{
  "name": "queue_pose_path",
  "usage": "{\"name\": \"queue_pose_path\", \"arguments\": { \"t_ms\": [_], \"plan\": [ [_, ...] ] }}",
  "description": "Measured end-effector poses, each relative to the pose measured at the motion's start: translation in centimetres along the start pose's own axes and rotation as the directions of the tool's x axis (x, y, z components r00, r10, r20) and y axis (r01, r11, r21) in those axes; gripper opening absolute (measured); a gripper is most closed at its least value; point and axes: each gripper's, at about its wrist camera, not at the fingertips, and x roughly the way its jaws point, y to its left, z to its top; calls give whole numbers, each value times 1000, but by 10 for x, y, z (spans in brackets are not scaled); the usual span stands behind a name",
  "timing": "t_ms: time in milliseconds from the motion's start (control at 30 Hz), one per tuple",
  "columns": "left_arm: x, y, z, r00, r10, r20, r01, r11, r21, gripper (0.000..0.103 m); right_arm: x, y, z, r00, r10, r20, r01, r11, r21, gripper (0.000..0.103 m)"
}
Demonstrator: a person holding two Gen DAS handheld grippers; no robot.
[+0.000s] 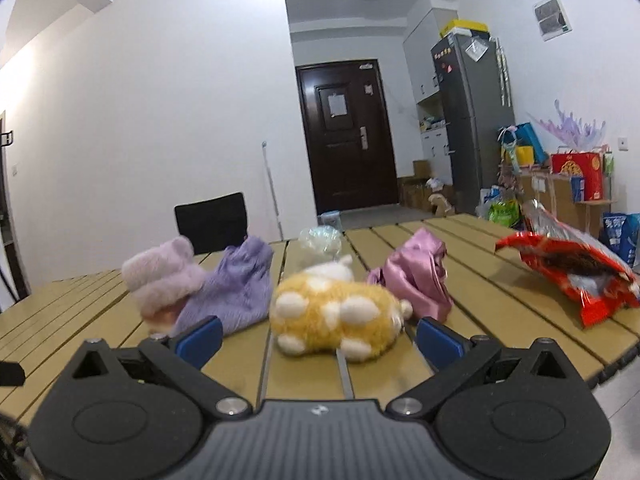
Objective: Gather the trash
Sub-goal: 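Move both open tools back toward the table items, then grasp the yellow plush with right tool while left tool grasps pink knit plush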
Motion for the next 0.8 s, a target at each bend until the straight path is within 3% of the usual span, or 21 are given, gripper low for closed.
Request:
{"name": "queue_pose_path", "arguments": {
  "t_ms": [200,267,400,800],
  "plan": [
    [22,-21,19,1000,-18,3,18,1000,22,103,29,2,10,999,-53,2,53,996,73,103],
    [28,-26,26,1000,-28,8,27,999,23,103,42,0,12,996,-91,-22,92,991,95,103],
    [41,-34,35,999,-49,4,49,999,19,103,66,-5,17,992,-72,-103,88,983,159,103],
    [64,-47,48,997,-78,4,77,996,36,103,104,-3,24,966,-101,-239,143,976,166,103]
  ]
}}
